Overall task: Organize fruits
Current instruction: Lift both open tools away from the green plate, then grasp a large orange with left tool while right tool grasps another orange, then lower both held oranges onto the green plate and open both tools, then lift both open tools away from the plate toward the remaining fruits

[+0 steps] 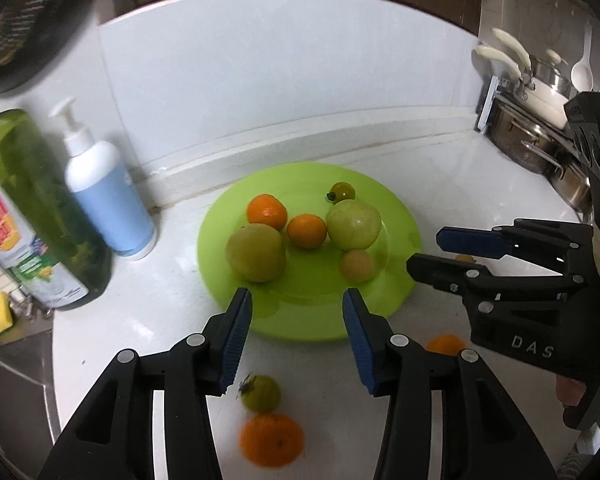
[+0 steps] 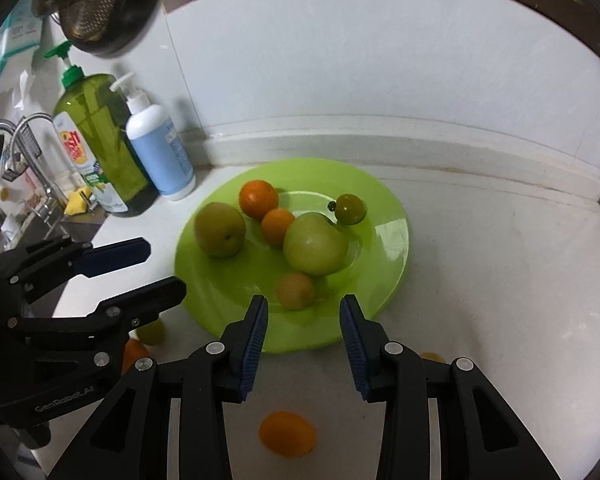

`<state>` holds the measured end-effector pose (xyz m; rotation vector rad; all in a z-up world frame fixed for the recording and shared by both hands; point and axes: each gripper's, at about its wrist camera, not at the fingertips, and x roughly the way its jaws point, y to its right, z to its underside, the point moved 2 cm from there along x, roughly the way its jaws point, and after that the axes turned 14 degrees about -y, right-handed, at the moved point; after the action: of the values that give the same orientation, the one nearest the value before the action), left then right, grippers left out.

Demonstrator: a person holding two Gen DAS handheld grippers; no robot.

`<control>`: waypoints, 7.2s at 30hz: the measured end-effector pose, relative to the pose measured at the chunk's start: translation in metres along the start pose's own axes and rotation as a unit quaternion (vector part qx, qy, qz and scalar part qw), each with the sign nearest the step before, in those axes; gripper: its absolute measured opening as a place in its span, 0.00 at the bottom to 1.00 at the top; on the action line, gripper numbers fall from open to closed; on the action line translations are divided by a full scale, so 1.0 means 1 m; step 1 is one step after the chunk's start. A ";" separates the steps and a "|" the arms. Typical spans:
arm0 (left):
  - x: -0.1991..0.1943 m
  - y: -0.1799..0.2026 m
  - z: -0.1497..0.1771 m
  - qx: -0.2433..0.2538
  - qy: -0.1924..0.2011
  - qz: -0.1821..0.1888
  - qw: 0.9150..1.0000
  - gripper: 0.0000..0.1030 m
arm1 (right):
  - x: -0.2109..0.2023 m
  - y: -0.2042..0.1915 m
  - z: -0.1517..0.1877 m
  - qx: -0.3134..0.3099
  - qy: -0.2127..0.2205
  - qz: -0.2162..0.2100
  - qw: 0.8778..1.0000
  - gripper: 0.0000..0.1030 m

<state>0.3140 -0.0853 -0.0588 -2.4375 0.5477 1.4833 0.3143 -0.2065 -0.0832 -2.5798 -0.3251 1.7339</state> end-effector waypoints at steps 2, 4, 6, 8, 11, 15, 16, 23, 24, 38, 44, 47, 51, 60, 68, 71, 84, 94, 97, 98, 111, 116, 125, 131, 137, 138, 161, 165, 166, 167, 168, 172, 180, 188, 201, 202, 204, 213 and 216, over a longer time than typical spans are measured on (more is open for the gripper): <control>-0.010 -0.002 0.008 -0.008 0.007 -0.002 1.000 0.46 | -0.009 -0.004 0.005 0.001 0.010 0.005 1.000 0.37; -0.020 -0.005 0.016 -0.016 0.012 -0.005 1.000 0.49 | -0.019 -0.007 0.010 0.001 0.020 0.006 1.000 0.37; -0.030 -0.007 0.024 -0.023 0.017 -0.010 1.000 0.50 | -0.027 -0.011 0.016 0.001 0.027 0.010 1.000 0.37; -0.038 -0.008 0.033 -0.031 0.021 -0.016 0.999 0.52 | -0.035 -0.015 0.023 -0.001 0.034 0.011 0.999 0.40; -0.048 -0.009 0.046 -0.039 0.025 -0.017 0.999 0.52 | -0.044 -0.022 0.033 -0.002 0.041 0.016 0.999 0.42; -0.057 -0.010 0.061 -0.046 0.032 -0.022 0.998 0.54 | -0.052 -0.027 0.046 0.007 0.047 0.016 0.999 0.42; -0.058 -0.010 0.065 -0.046 0.034 -0.026 0.998 0.54 | -0.054 -0.028 0.049 0.011 0.049 0.015 0.999 0.43; -0.060 -0.010 0.089 -0.052 0.036 -0.039 0.997 0.54 | -0.057 -0.031 0.070 0.029 0.053 0.027 0.998 0.46; -0.059 -0.010 0.093 -0.052 0.035 -0.040 0.997 0.54 | -0.057 -0.031 0.072 0.031 0.053 0.027 0.998 0.46; -0.023 -0.011 0.112 -0.042 0.008 -0.039 0.998 0.54 | -0.029 -0.028 0.093 0.039 0.016 0.056 0.998 0.46; -0.006 -0.014 0.107 -0.038 -0.004 -0.029 0.999 0.54 | -0.012 -0.019 0.092 0.056 -0.006 0.052 0.997 0.46; 0.001 -0.014 0.106 -0.037 -0.010 -0.024 0.999 0.54 | -0.005 -0.018 0.090 0.056 -0.014 0.051 0.997 0.46; 0.008 -0.015 0.103 -0.033 -0.014 -0.019 0.999 0.53 | 0.002 -0.015 0.088 0.057 -0.023 0.045 0.997 0.46; 0.018 -0.014 0.096 -0.026 -0.016 -0.024 0.999 0.46 | 0.013 -0.011 0.082 0.060 -0.033 0.042 0.997 0.46; 0.025 -0.016 0.092 -0.023 -0.022 -0.027 0.999 0.42 | 0.017 -0.010 0.079 0.057 -0.038 0.041 0.997 0.37; 0.025 -0.016 0.092 -0.022 -0.021 -0.025 0.999 0.41 | 0.018 -0.011 0.079 0.056 -0.038 0.041 0.997 0.37; 0.011 -0.013 0.090 -0.024 -0.008 -0.020 0.999 0.41 | 0.011 -0.013 0.079 0.047 -0.028 0.039 0.998 0.36; -0.004 -0.006 0.071 -0.007 0.013 -0.014 1.000 0.41 | -0.006 -0.013 0.071 0.039 -0.004 0.035 0.999 0.36; -0.009 -0.005 0.060 0.000 0.025 -0.012 1.000 0.41 | -0.012 -0.013 0.062 0.036 0.008 0.034 0.999 0.36; -0.011 -0.004 0.055 0.004 0.030 -0.013 0.999 0.41 | -0.013 -0.013 0.059 0.036 0.010 0.034 0.999 0.36; -0.019 0.001 -0.009 0.038 0.061 -0.003 0.997 0.41 | -0.027 0.007 0.006 0.028 0.044 0.045 0.998 0.36; -0.012 0.000 -0.037 0.047 0.063 -0.002 0.997 0.41 | -0.023 0.018 -0.016 0.033 0.039 0.038 0.998 0.36; 0.024 -0.005 -0.083 0.054 0.035 0.004 0.998 0.41 | 0.002 0.034 -0.050 0.042 0.011 0.031 0.999 0.36; 0.053 -0.007 -0.106 0.058 0.005 0.017 0.998 0.41 | 0.023 0.042 -0.067 0.049 -0.010 0.034 0.998 0.36; 0.072 -0.007 -0.120 0.063 -0.010 0.028 0.998 0.41 | 0.036 0.046 -0.079 0.052 -0.024 0.032 0.998 0.36; 0.075 -0.006 -0.120 0.065 -0.011 0.027 0.997 0.41 | 0.038 0.047 -0.080 0.053 -0.027 0.031 0.998 0.36; 0.055 -0.011 -0.110 0.052 0.006 0.010 0.999 0.47 | 0.032 0.044 -0.077 0.045 -0.024 0.032 0.998 0.38; 0.040 -0.011 -0.103 0.042 0.014 0.001 0.999 0.47 | 0.021 0.039 -0.071 0.043 -0.012 0.029 0.999 0.38; 0.035 -0.011 -0.100 0.039 0.017 0.000 0.999 0.47 | 0.018 0.038 -0.069 0.042 -0.009 0.029 0.999 0.38; 0.030 -0.011 -0.098 0.035 0.020 -0.002 0.999 0.47 | 0.012 0.036 -0.067 0.042 -0.005 0.030 0.999 0.38; 0.024 -0.012 -0.095 0.032 0.023 -0.004 0.999 0.47 | 0.008 0.035 -0.065 0.042 0.000 0.030 0.999 0.38; -0.003 -0.012 -0.082 0.017 0.036 -0.004 0.999 0.47 | -0.013 0.030 -0.055 0.045 0.019 0.030 0.998 0.38; -0.048 -0.012 -0.051 -0.001 0.070 -0.022 0.997 0.51 | -0.051 0.021 -0.030 0.049 0.054 0.040 0.997 0.45; -0.065 -0.011 -0.010 -0.030 0.078 -0.044 0.996 0.60 | -0.079 0.011 -0.002 0.062 0.079 0.065 0.993 0.54; -0.054 -0.012 0.057 -0.073 0.060 -0.046 0.994 0.60 | -0.076 0.006 0.051 0.087 0.067 0.105 0.988 0.54; -0.053 -0.011 0.061 -0.073 0.062 -0.052 0.994 0.60 | -0.074 0.006 0.055 0.087 0.063 0.104 0.989 0.54; -0.049 -0.010 0.070 -0.073 0.056 -0.059 0.994 0.60 | -0.068 0.005 0.063 0.089 0.056 0.107 0.989 0.54; -0.026 -0.010 0.086 -0.078 0.042 -0.059 0.994 0.60 | -0.047 0.015 0.078 0.105 0.042 0.120 0.986 0.54; -0.014 -0.011 0.085 -0.083 0.028 -0.053 0.995 0.60 | -0.041 0.018 0.078 0.103 0.040 0.129 0.985 0.54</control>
<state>0.2445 -0.0395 -0.0851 -2.5951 0.3112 1.4750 0.2309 -0.2394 -0.0774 -2.6219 0.1895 1.6229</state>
